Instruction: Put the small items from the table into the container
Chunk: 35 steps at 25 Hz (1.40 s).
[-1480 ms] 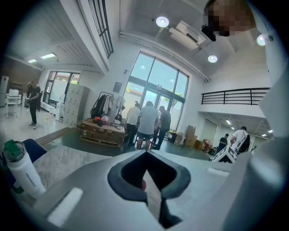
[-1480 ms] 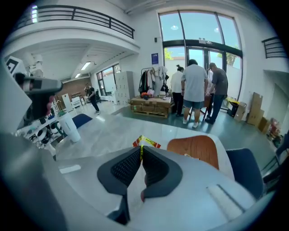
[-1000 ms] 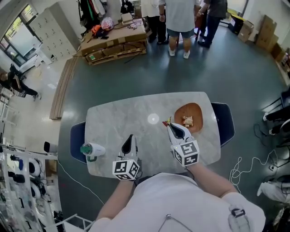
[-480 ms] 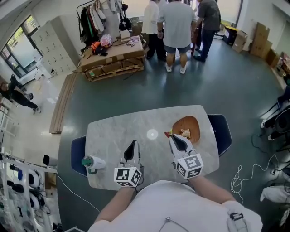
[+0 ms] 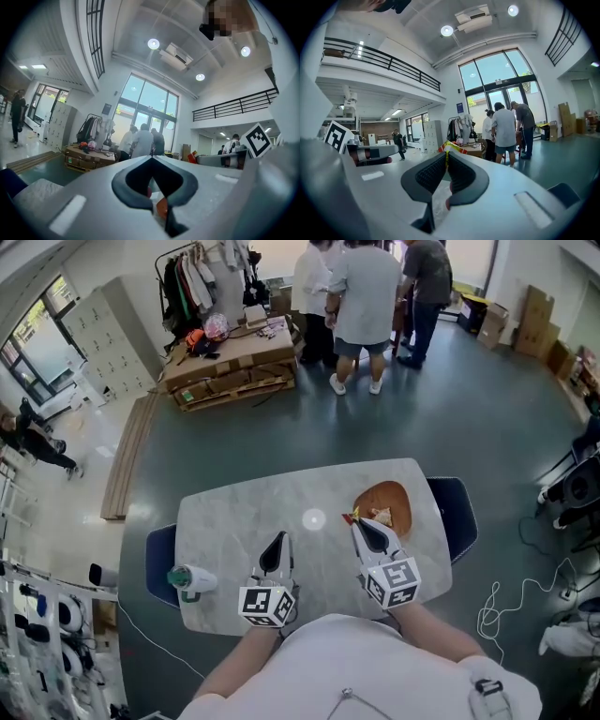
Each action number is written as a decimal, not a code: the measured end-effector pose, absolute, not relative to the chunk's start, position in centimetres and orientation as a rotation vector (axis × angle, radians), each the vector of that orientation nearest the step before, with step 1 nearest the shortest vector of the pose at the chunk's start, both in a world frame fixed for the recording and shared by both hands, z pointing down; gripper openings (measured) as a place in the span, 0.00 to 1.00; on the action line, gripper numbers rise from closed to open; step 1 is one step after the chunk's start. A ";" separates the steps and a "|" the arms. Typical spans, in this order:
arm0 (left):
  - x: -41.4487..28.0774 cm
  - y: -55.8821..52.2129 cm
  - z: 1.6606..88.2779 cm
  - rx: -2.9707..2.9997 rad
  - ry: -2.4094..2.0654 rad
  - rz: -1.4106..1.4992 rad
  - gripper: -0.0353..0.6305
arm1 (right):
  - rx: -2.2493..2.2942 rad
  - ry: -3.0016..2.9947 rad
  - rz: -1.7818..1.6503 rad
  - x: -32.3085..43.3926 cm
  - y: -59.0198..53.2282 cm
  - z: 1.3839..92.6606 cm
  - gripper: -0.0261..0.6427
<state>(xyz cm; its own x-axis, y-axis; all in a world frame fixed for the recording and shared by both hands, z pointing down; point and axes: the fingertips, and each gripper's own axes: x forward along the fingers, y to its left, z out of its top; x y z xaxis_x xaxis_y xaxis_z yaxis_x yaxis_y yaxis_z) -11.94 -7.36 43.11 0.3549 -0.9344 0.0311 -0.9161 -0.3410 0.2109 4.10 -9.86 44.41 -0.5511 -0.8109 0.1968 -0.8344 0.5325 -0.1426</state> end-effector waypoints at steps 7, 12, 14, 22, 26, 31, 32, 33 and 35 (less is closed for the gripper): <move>-11.0 -7.5 43.9 2.419 -1.644 -0.109 0.06 | 1.468 -2.603 0.355 6.2 -11.1 45.8 0.11; -9.4 -8.7 44.6 2.422 -1.612 -0.083 0.06 | 1.533 -2.515 0.378 10.2 -13.5 47.7 0.11; -8.7 -8.9 45.3 2.416 -1.599 -0.060 0.06 | 1.545 -2.472 0.395 11.9 -14.2 49.2 0.11; -6.3 -10.6 47.9 2.368 -1.582 0.025 0.06 | 1.566 -2.198 0.479 20.4 -18.6 60.5 0.11; -5.8 -11.5 49.3 2.322 -1.609 0.060 0.06 | 1.490 -2.134 0.513 22.5 -20.6 65.3 0.11; -5.7 -11.6 51.4 2.241 -1.646 0.105 0.06 | 1.352 -2.047 0.494 24.1 -22.9 72.1 0.11; -5.6 -11.6 51.8 2.227 -1.650 0.113 0.06 | 1.318 -2.032 0.496 24.3 -23.4 73.5 0.11; -5.5 -11.7 52.2 2.214 -1.652 0.121 0.06 | 1.286 -2.019 0.503 24.5 -23.9 74.8 0.11; -5.4 -11.9 52.9 2.190 -1.657 0.140 0.06 | 1.223 -1.991 0.527 24.6 -24.6 77.0 0.11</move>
